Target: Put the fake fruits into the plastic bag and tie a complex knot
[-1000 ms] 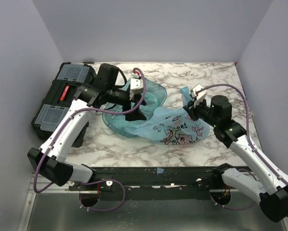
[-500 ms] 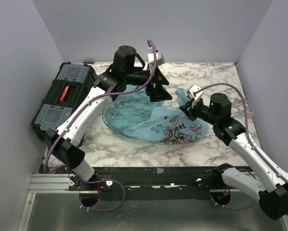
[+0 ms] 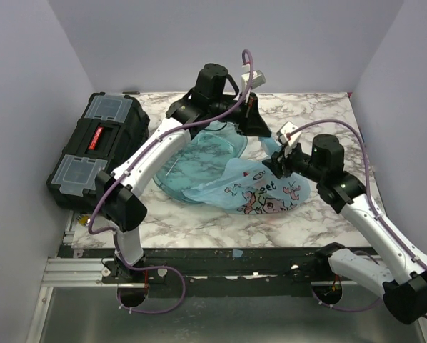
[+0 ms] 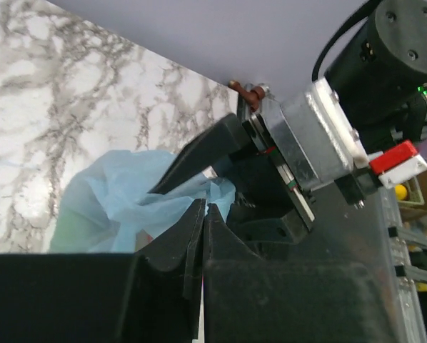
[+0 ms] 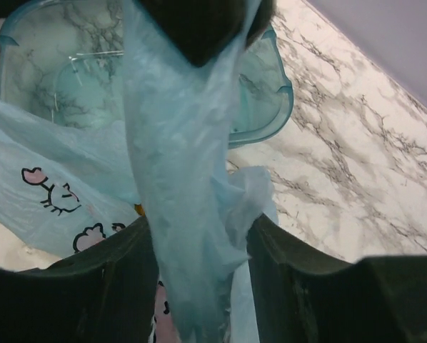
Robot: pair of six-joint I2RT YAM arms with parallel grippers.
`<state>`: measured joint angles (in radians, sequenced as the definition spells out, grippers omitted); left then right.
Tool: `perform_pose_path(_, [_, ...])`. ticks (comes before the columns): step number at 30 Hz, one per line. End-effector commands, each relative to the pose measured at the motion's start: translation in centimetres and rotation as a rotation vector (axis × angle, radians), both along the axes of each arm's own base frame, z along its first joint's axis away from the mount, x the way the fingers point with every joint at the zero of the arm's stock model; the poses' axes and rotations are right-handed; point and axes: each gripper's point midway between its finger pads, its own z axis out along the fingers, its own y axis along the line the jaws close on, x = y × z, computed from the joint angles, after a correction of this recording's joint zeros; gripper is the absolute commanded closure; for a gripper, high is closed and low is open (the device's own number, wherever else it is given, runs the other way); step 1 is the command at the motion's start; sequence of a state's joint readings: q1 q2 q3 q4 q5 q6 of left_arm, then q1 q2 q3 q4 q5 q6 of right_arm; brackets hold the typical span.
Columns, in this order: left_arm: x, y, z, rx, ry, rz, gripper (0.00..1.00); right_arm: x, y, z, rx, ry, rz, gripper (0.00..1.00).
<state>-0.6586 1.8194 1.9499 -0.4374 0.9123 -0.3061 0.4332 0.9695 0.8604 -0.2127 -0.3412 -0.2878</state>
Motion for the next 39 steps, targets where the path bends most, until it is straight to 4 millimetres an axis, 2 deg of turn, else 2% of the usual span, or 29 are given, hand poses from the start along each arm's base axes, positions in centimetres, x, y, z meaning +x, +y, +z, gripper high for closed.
perform_pose_path(1, [-2.6,2.0,1.2,-0.039,-0.026,-0.153,1.00,-2.2,0.4,1.5,0.021,0.071,0.050,0.33])
perform_pose_path(3, [-3.1,3.5,1.9,-0.081,-0.104,-0.211,1.00,-3.7,0.5,1.9,0.012,0.149,0.082,0.18])
perform_pose_path(4, [-3.1,4.2,2.0,-0.092,-0.164,-0.233,1.00,-4.4,0.6,2.3,0.011,0.178,0.107,0.17])
perform_pose_path(8, [-4.3,6.4,0.9,-0.087,-0.414,-0.342,1.00,-5.6,1.4,5.4,0.019,0.216,0.180,0.15])
perform_pose_path(12, [-5.5,7.1,0.5,-0.093,-0.505,-0.405,1.00,-5.5,2.6,8.5,0.008,0.142,0.293,0.14])
perform_pose_path(15, [-6.0,7.2,0.9,-0.115,-0.555,-0.428,1.00,-5.4,3.7,8.7,-0.026,0.111,0.404,0.14])
perform_pose_path(19, [-6.4,7.2,1.6,-0.127,-0.622,-0.440,1.00,-3.8,4.8,7.9,-0.074,0.050,0.488,0.13])
perform_pose_path(23, [-6.3,6.9,2.1,-0.130,-0.621,-0.436,1.00,-3.2,6.0,6.7,-0.081,0.034,0.579,0.14])
perform_pose_path(25, [-6.1,6.9,2.3,-0.125,-0.621,-0.427,1.00,-3.2,6.3,5.6,-0.080,0.061,0.607,0.18])
perform_pose_path(27, [-5.7,6.9,2.6,-0.121,-0.628,-0.411,1.00,-3.3,6.2,3.9,-0.095,0.096,0.615,0.28])
perform_pose_path(31, [-4.8,7.3,3.8,-0.137,-0.630,-0.361,1.00,-4.0,4.6,-0.9,-0.165,0.158,0.596,0.50])
perform_pose_path(33, [-4.5,7.5,4.2,-0.137,-0.653,-0.343,1.00,-4.1,3.5,-3.2,-0.186,0.194,0.572,0.66])
perform_pose_path(35, [-4.1,7.7,4.3,-0.131,-0.667,-0.329,1.00,-3.4,2.1,-5.2,-0.191,0.234,0.525,0.87])
perform_pose_path(37, [-3.9,8.0,4.2,-0.121,-0.667,-0.320,1.00,-2.2,0.2,-6.5,-0.180,0.263,0.472,0.93])
perform_pose_path(39, [-3.8,8.3,3.6,-0.098,-0.666,-0.317,1.00,-0.4,-1.5,-6.5,-0.159,0.273,0.415,0.93])
